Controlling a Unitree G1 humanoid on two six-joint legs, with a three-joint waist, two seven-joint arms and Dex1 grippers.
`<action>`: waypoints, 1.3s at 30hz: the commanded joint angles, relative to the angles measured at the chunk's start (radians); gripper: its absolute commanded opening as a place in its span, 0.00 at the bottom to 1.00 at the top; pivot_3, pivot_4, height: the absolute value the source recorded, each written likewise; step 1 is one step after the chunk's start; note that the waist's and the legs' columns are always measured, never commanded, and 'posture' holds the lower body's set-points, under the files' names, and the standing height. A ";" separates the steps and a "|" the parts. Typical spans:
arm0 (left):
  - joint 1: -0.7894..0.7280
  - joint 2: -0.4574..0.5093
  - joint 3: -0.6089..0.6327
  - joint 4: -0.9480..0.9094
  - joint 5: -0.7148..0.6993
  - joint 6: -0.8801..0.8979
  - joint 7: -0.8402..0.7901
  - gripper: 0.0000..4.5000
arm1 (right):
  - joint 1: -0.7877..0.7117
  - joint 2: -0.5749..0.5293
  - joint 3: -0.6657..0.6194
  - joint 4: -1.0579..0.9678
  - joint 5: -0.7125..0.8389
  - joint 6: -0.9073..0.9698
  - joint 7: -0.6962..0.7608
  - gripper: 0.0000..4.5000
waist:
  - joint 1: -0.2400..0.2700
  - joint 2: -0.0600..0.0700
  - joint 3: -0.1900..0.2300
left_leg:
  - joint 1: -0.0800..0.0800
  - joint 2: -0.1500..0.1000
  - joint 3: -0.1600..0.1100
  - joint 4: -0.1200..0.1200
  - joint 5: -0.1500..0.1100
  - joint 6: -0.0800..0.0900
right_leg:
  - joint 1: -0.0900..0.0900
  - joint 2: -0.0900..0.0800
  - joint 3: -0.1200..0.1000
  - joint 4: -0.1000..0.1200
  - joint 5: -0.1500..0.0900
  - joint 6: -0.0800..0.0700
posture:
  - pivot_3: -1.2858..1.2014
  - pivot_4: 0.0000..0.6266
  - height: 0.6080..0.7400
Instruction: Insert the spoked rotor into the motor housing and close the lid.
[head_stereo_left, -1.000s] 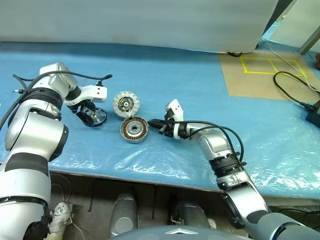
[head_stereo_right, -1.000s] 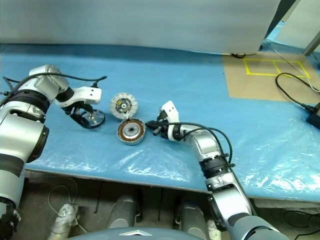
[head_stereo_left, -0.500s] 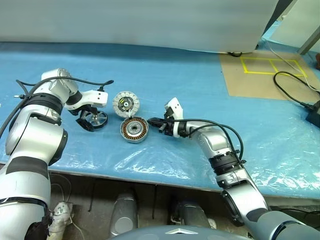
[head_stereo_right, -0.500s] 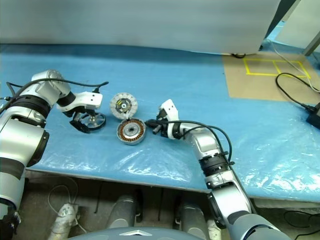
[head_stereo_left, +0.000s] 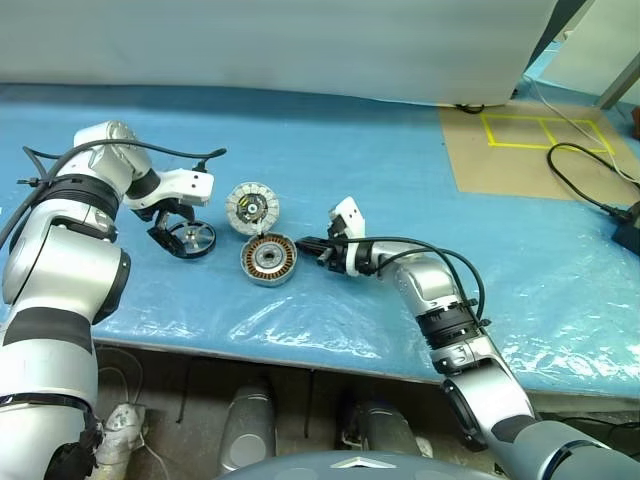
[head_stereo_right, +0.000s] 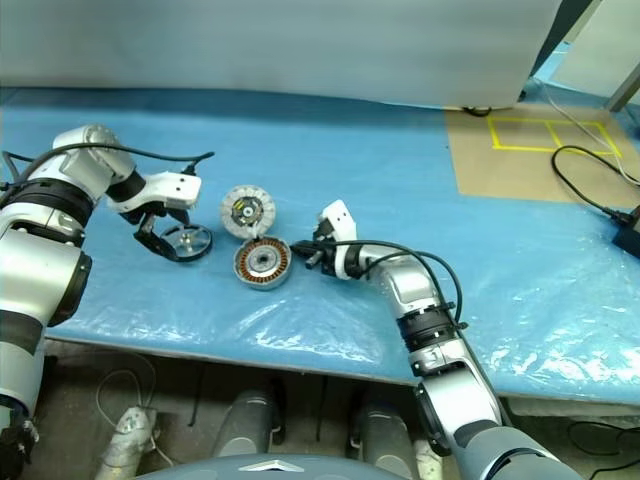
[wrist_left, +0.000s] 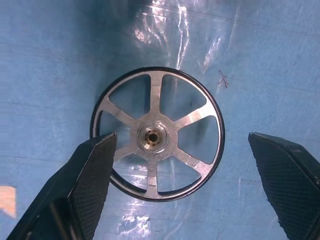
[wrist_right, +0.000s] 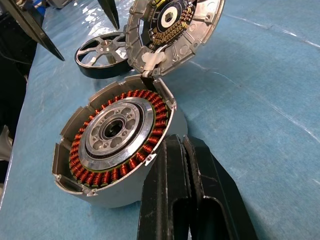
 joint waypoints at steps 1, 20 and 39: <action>-0.027 0.019 0.012 -0.012 0.000 -0.001 0.010 0.99 | -0.019 0.011 -0.006 -0.010 0.017 -0.013 0.011 0.00 | 0.000 0.000 0.000 | 0.000 0.000 0.000 0.000 0.000 0.000 | 0.000 0.000 0.000 0.000 0.000 0.000 | 0.52 0.24 1.00; -0.009 0.003 -0.008 0.009 0.055 -0.013 0.098 0.99 | -0.002 0.002 -0.010 -0.028 0.017 0.001 0.000 0.00 | 0.000 0.000 0.000 | 0.000 0.000 0.000 0.000 0.000 0.000 | 0.000 0.000 0.000 0.000 0.000 0.000 | 0.52 0.24 1.00; 0.024 -0.002 -0.015 0.020 0.091 -0.038 0.175 0.99 | 0.007 -0.002 -0.010 -0.042 0.019 0.012 -0.006 0.00 | 0.000 0.000 0.000 | 0.000 0.000 0.000 0.000 0.000 0.000 | 0.000 0.000 0.000 0.000 0.000 0.000 | 0.52 0.24 1.00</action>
